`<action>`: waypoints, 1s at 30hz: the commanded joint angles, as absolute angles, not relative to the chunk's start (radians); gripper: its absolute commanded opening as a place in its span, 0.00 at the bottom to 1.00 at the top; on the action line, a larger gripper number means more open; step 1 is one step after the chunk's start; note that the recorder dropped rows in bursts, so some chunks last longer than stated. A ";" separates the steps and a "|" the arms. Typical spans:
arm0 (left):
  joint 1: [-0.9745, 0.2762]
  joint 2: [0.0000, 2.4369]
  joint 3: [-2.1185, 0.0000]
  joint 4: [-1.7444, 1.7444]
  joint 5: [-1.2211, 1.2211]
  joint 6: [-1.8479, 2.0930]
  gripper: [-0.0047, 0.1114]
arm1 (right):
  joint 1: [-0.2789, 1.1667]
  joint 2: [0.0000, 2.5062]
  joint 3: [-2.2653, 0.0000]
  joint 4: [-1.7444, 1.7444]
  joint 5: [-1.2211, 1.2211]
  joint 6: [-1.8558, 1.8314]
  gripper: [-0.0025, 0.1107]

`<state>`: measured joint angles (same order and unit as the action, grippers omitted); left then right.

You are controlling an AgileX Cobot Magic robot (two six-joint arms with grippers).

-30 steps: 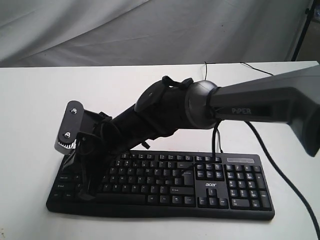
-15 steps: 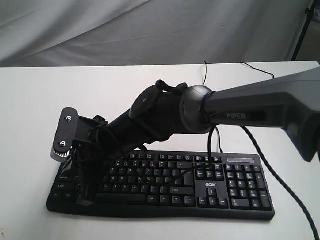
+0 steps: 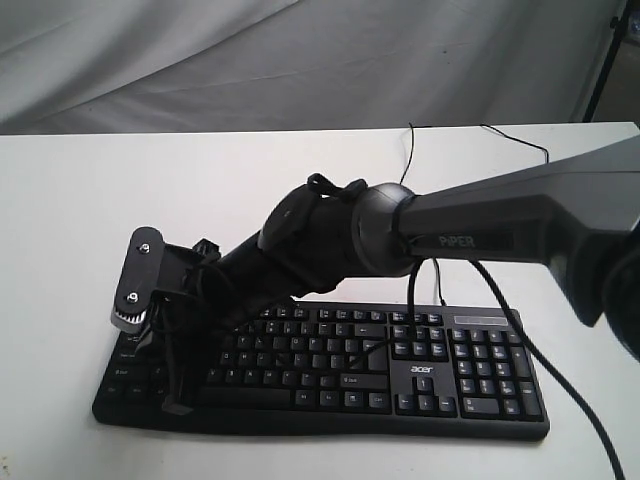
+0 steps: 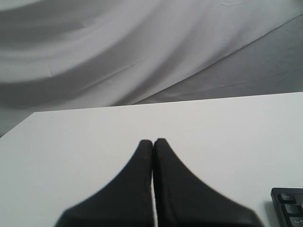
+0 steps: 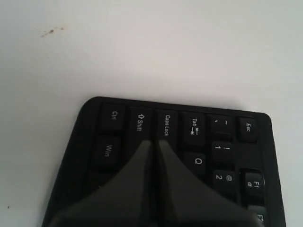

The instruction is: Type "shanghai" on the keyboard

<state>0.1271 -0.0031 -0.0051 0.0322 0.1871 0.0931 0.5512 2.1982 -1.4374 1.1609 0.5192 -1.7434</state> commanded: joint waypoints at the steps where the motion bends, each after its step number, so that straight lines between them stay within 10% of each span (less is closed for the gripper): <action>1: 0.123 0.000 0.000 0.032 0.183 0.090 0.05 | 0.551 2.195 -1.445 1.157 0.512 -1.736 0.02; 30: 0.123 0.000 0.000 0.032 0.183 0.090 0.05 | 0.549 2.221 -1.445 1.092 0.456 -1.708 0.02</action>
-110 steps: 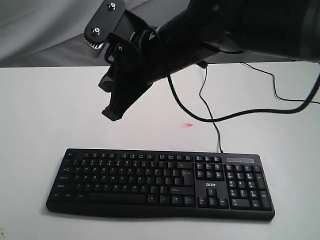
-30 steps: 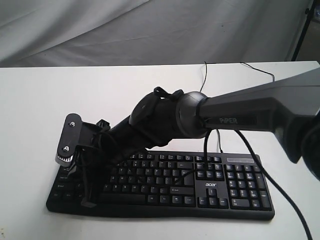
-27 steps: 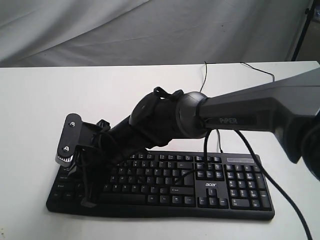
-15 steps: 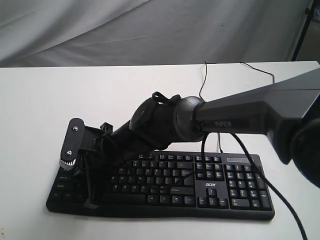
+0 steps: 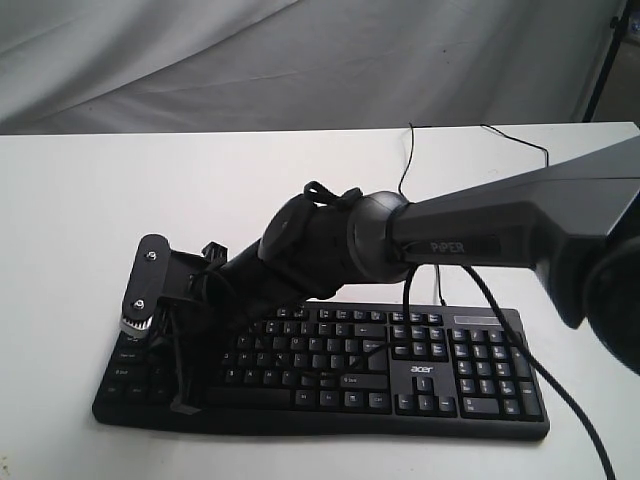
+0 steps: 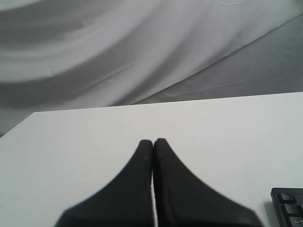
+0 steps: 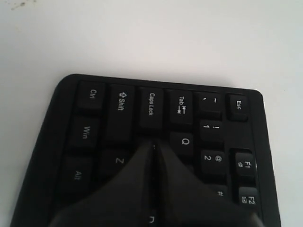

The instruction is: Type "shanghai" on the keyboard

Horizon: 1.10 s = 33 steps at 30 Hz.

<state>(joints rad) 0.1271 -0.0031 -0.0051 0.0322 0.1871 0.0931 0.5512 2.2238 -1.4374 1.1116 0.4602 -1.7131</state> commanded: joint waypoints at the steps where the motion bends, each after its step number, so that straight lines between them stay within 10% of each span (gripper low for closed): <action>1: 0.123 0.000 0.000 0.032 0.183 0.090 0.05 | 0.549 2.221 -1.445 1.083 0.453 -1.708 0.02; 33: 0.123 0.000 0.000 0.032 0.183 0.090 0.05 | 0.549 2.242 -1.445 1.056 0.475 -1.697 0.02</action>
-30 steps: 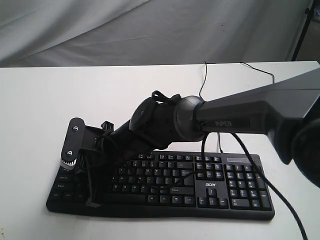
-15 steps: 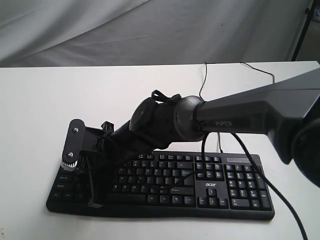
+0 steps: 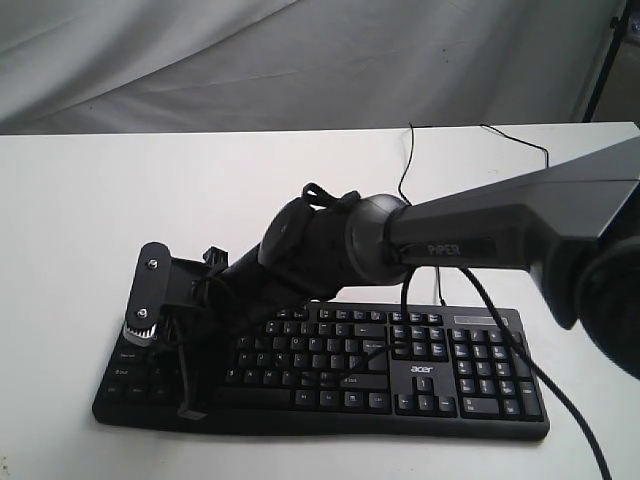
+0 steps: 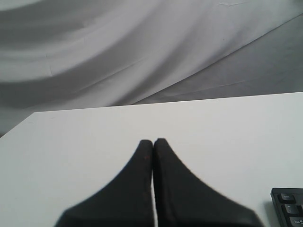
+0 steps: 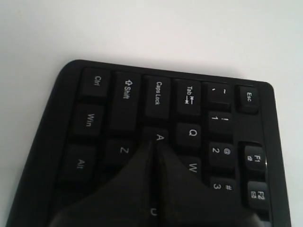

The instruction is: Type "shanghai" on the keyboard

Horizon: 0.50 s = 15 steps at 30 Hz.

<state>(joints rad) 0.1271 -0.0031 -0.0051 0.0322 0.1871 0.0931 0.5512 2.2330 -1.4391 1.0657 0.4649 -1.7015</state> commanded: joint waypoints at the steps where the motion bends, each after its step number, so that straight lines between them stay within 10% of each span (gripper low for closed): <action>1: 0.123 0.000 0.000 0.032 0.183 0.090 0.05 | 0.549 2.242 -1.445 1.051 0.475 -1.694 0.02; 15: 0.123 0.000 0.000 0.032 0.183 0.090 0.05 | 0.549 2.210 -1.445 1.037 0.470 -1.673 0.02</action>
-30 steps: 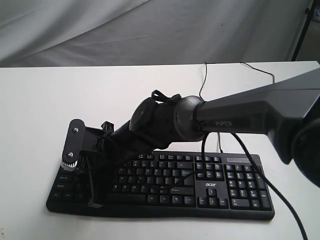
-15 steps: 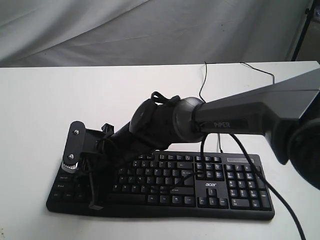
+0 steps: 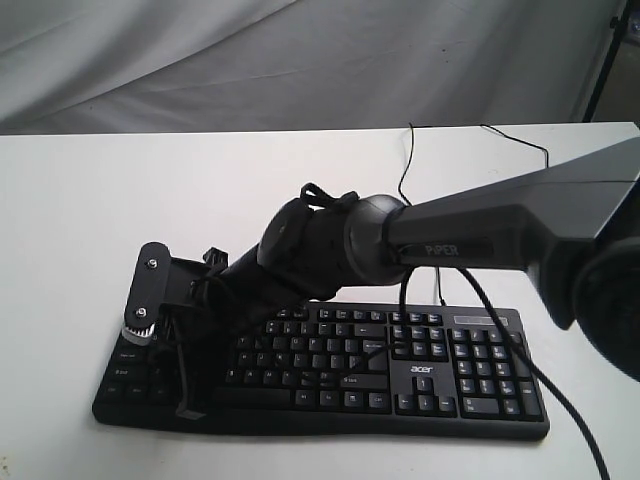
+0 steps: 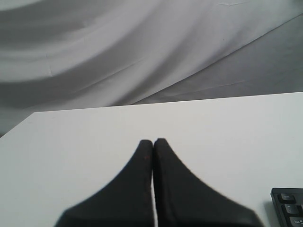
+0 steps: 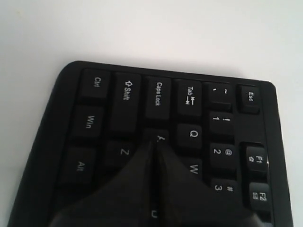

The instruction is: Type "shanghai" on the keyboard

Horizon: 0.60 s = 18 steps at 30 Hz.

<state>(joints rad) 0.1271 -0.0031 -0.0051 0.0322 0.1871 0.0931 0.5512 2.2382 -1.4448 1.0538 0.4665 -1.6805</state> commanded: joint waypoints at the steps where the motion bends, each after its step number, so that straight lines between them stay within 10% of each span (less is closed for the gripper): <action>1: 0.123 0.000 0.000 0.032 0.183 0.090 0.05 | 0.549 2.202 -1.445 1.036 0.470 -1.674 0.02; 18: 0.123 0.000 0.000 0.032 0.183 0.090 0.05 | 0.543 2.110 -1.439 0.891 0.526 -1.464 0.02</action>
<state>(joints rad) 0.1271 -0.0031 -0.0051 0.0322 0.1871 0.0931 0.5472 2.1211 -1.4448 0.9220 0.5076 -1.5127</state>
